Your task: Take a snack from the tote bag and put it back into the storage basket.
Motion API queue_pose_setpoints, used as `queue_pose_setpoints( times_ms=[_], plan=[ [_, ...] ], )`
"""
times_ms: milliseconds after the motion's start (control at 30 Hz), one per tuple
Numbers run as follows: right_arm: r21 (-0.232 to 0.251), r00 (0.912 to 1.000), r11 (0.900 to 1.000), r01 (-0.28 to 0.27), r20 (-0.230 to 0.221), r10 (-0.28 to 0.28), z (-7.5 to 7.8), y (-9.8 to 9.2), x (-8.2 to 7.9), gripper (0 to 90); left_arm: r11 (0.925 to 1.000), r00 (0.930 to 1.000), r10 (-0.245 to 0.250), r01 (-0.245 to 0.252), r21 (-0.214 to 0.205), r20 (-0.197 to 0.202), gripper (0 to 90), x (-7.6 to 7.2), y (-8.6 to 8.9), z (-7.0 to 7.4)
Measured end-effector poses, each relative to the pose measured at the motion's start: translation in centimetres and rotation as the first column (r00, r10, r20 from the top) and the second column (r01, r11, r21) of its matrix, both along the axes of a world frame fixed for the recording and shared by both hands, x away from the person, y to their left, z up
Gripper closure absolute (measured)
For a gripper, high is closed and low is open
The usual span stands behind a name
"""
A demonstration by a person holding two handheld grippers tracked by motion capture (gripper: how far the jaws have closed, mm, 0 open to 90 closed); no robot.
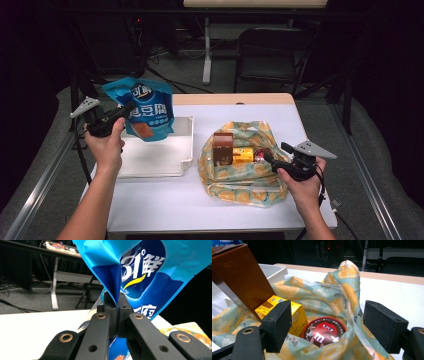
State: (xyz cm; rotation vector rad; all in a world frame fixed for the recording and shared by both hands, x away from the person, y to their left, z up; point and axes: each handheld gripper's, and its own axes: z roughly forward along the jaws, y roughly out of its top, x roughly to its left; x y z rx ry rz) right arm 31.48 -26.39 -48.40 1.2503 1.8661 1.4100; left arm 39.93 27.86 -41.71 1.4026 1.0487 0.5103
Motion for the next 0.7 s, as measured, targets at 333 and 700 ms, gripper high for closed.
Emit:
queue_pose_setpoints(
  times_ms=[333,700],
  plan=[
    [-0.018,0.9999,0.9998,-0.002,-0.015,0.001,-0.4,0.3,0.0,23.8,0.9999,1.0000,0.010,-0.010,0.012,0.002,89.7,1.0,2.3,-1.7],
    [-0.025,0.9996,0.9997,-0.005,-0.027,0.004,-0.9,0.6,0.0,24.2,0.9999,1.0000,0.001,-0.001,0.015,0.000,89.7,2.7,4.2,-3.9]
  ],
)
